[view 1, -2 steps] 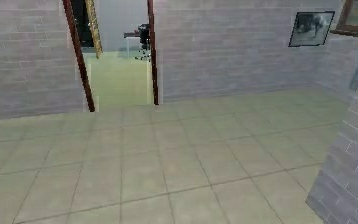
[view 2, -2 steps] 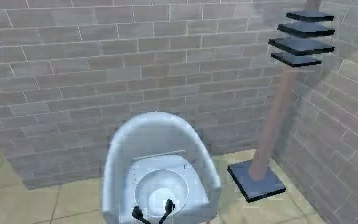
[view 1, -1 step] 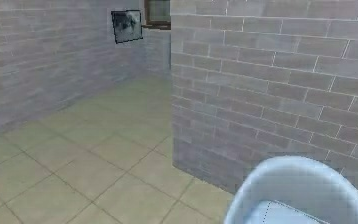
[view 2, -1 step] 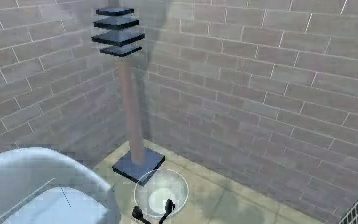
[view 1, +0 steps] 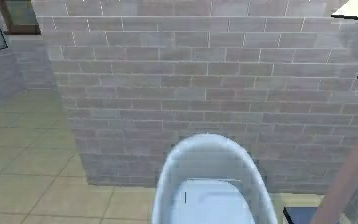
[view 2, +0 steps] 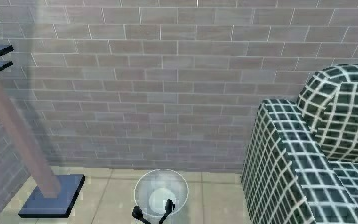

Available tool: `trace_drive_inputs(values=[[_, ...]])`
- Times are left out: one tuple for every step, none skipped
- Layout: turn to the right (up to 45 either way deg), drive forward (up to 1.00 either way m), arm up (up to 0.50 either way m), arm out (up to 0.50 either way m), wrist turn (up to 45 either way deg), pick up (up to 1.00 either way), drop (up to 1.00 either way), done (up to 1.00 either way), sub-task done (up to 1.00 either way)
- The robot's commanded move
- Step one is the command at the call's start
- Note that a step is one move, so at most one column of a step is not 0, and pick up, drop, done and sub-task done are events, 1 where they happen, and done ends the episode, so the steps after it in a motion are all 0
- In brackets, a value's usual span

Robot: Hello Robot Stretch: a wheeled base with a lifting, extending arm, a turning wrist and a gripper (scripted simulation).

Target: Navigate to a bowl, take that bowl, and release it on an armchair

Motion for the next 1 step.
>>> trace_drive_inputs(values=[[0.0,0.35,0.0,0.0,0.0,0.0,0.0,0.0,0.0]])
